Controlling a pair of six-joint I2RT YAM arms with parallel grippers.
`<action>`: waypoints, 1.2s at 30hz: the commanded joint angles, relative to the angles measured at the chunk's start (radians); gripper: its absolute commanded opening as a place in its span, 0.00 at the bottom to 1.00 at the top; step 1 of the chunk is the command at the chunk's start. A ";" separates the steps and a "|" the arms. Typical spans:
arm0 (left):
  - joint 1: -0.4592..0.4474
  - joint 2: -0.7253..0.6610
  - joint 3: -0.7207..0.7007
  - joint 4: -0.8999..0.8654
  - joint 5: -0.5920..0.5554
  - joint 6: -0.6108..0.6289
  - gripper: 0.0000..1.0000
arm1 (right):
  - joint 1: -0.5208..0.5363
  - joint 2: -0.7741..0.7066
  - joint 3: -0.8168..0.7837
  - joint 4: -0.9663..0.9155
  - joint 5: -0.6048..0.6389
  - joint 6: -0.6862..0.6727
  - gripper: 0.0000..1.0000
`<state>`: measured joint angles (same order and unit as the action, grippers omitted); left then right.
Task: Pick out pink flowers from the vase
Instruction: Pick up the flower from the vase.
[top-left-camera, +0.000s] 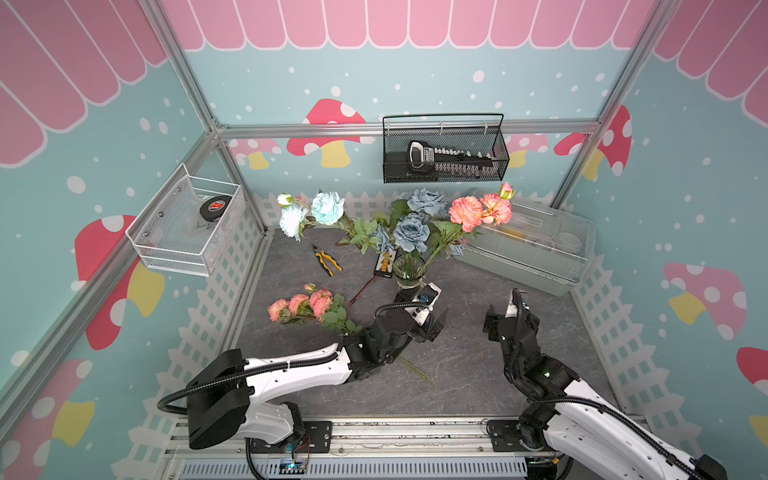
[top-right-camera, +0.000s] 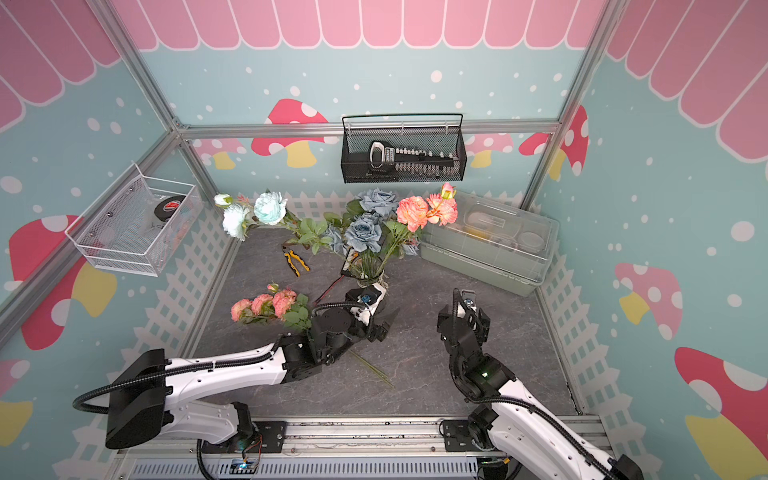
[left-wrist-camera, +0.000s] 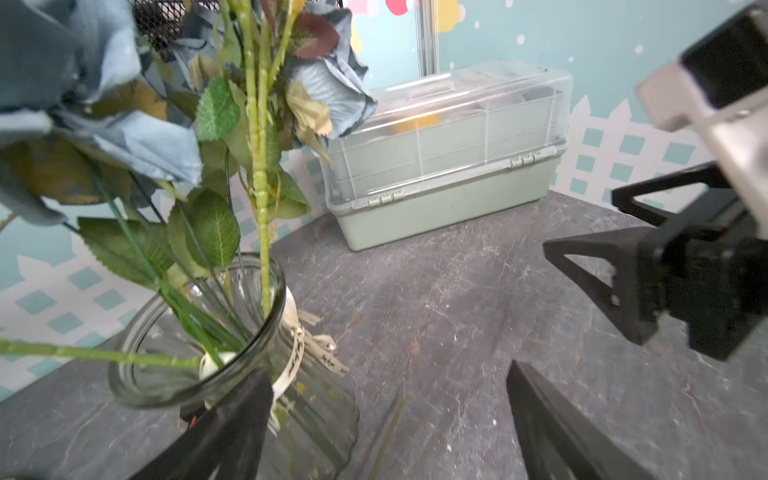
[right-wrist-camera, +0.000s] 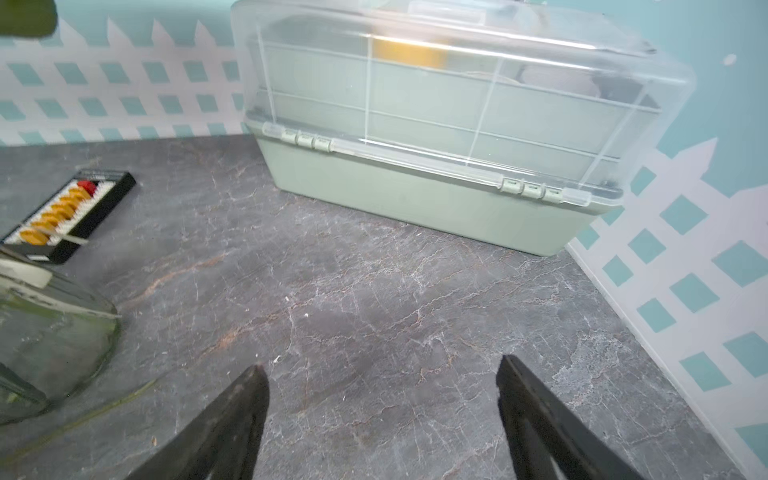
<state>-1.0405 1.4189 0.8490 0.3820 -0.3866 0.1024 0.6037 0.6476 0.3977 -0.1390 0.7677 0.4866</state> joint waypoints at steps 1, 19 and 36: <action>0.045 0.050 0.040 0.131 0.061 0.051 0.88 | -0.016 -0.047 -0.045 -0.008 -0.001 0.042 0.85; 0.129 0.206 0.158 0.194 0.133 0.100 0.85 | -0.022 0.004 -0.065 0.039 -0.047 0.039 0.84; 0.187 0.280 0.225 0.242 0.148 0.097 0.65 | -0.022 0.032 -0.071 0.077 -0.098 0.023 0.82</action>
<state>-0.8654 1.6848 1.0405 0.5880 -0.2497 0.1802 0.5880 0.6754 0.3412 -0.0822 0.6754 0.5056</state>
